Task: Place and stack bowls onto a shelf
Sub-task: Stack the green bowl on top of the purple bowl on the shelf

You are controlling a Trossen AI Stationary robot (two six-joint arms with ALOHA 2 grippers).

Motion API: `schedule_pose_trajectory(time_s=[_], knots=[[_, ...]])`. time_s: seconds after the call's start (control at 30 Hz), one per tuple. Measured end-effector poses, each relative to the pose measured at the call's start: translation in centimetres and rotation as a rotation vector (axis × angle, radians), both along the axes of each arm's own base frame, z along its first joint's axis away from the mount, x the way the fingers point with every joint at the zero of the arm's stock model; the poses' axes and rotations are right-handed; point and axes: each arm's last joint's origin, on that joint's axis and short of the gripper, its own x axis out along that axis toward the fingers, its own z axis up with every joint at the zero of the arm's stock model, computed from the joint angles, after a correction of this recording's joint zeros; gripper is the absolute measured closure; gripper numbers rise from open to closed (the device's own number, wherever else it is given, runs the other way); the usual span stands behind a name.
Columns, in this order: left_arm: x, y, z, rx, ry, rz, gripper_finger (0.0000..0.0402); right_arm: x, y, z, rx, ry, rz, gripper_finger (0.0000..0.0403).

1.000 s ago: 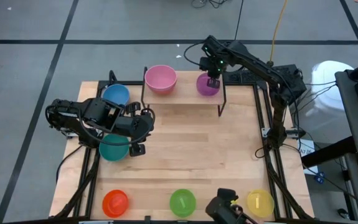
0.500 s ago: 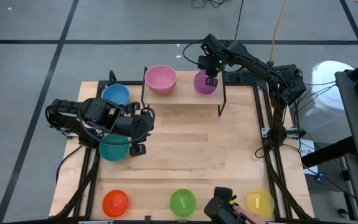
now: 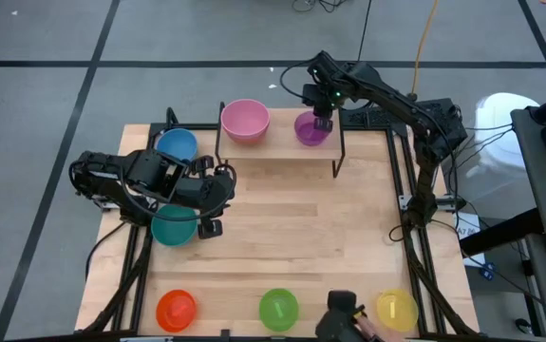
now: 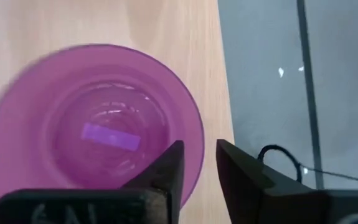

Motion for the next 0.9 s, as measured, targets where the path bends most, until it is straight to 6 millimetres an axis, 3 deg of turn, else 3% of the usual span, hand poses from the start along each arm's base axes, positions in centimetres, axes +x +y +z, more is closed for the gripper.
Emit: schedule_pose_trajectory(time_s=[0.2,0.47,0.73,0.9], knots=[[0.0,-0.1,0.0,-0.012,0.007,-0.016,0.0277,-1.0,4.7,4.3,-0.061,-0.076,0.087,0.031],[0.9,-0.5,-0.6,-0.089,0.018,0.039,0.0277,-4.8,12.7,10.9,-0.138,-0.283,0.166,0.0311],[5.0,-3.6,-5.0,-0.065,0.161,0.004,0.0277,-9.0,17.9,14.4,-0.251,-0.403,0.131,0.0312],[7.9,-6.0,-7.5,-0.159,0.119,0.08,0.0277,-11.1,20.1,15.4,-0.252,-0.45,0.218,0.0312]])
